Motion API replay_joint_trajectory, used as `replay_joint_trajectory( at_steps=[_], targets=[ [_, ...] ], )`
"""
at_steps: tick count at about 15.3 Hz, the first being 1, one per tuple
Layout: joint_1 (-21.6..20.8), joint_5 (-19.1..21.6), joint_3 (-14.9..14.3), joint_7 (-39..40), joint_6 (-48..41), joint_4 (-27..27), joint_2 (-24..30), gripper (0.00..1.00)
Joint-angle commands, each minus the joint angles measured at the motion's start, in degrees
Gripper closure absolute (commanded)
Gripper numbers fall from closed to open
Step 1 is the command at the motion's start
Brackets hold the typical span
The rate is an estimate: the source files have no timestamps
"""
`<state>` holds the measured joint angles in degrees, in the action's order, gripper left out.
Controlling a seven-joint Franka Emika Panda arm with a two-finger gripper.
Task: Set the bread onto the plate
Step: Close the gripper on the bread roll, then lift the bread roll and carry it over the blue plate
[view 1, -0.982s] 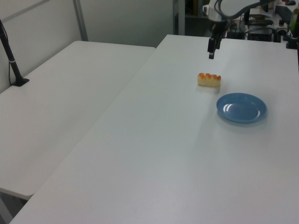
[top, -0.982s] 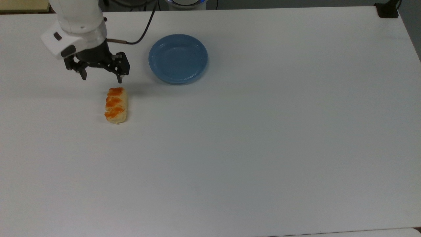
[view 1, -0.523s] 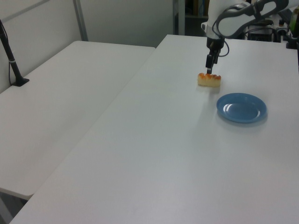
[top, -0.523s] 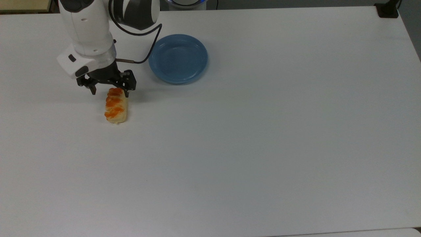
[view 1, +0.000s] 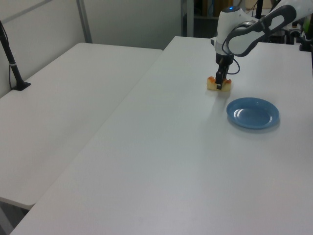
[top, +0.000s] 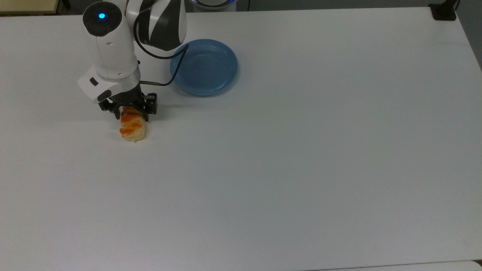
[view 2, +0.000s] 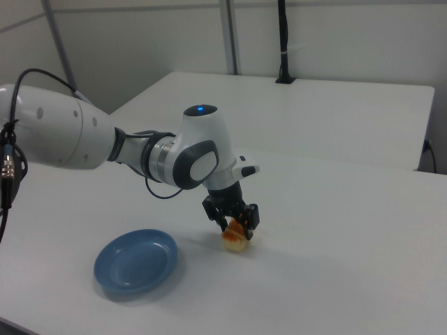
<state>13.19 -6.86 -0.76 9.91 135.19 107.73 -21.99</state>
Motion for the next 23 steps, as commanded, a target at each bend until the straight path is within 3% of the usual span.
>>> replay_joint_trajectory(
  at_steps=[1,6,12,16,19,23],
  targets=[
    [-0.62,-1.05,-0.30,-1.91,1.57,1.78,1.16,0.89],
    [-0.97,-1.05,0.14,-2.09,-5.26,1.78,6.68,0.90],
    [-3.17,0.18,2.16,0.90,-26.53,4.22,21.96,0.90],
    [-8.52,0.44,2.16,0.11,-27.78,16.34,32.43,0.90],
    [-11.42,1.32,2.16,-3.48,-26.82,19.70,33.33,0.90],
    [-12.04,1.94,2.16,-7.35,-20.42,24.27,32.98,0.90]
  ],
)
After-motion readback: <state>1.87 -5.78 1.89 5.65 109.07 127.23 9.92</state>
